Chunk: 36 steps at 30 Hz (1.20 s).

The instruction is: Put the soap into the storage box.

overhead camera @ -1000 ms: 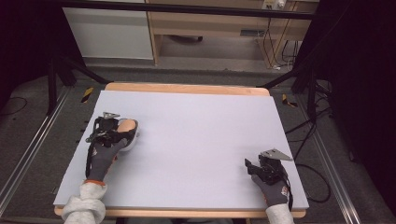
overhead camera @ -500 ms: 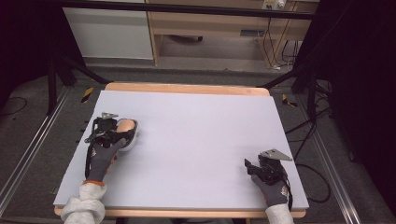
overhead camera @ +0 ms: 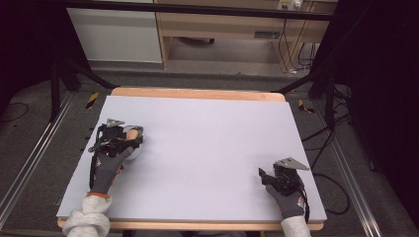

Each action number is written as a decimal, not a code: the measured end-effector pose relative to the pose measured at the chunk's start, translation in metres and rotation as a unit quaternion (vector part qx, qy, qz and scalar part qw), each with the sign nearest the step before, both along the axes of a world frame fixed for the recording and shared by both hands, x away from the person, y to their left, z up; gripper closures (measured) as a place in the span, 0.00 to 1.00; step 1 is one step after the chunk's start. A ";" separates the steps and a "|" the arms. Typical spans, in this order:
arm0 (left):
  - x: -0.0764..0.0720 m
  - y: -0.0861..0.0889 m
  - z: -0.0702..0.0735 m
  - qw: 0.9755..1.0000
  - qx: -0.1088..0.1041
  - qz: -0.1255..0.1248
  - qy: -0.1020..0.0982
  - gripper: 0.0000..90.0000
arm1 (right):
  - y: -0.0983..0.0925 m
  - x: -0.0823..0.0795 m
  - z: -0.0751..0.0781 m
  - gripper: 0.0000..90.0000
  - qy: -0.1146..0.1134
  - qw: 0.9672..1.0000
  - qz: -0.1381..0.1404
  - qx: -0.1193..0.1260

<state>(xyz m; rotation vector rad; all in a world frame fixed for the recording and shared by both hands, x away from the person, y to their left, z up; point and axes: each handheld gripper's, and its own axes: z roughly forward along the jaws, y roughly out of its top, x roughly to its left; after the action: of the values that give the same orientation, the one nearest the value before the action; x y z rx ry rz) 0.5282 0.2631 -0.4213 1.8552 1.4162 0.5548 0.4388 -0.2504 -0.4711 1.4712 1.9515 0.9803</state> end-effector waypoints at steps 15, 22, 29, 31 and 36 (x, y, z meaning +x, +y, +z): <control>-0.035 -0.010 0.006 0.998 -0.012 -0.040 -0.055 0.34 | -0.008 -0.003 0.000 0.42 -0.002 1.000 -0.008 0.007; -0.052 -0.011 -0.001 0.996 -0.012 -0.060 -0.058 0.32 | -0.012 -0.006 -0.004 0.39 0.001 1.000 -0.013 0.002; -0.064 -0.009 -0.009 0.996 -0.009 -0.060 -0.063 0.28 | -0.013 -0.006 -0.004 0.38 0.003 1.000 -0.015 0.004; -0.070 -0.008 -0.012 0.996 -0.005 -0.065 -0.068 0.28 | -0.013 -0.007 -0.005 0.37 0.005 1.000 -0.017 0.007; -0.079 -0.007 -0.023 0.996 0.013 -0.070 -0.056 0.27 | -0.012 -0.006 -0.006 0.36 0.008 1.000 -0.014 0.002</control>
<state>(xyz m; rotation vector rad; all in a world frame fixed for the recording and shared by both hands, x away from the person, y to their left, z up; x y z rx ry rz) 0.4490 0.2559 -0.4440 1.8957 1.2005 0.5987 0.4329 -0.2623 -0.4769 1.5096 1.9354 0.9643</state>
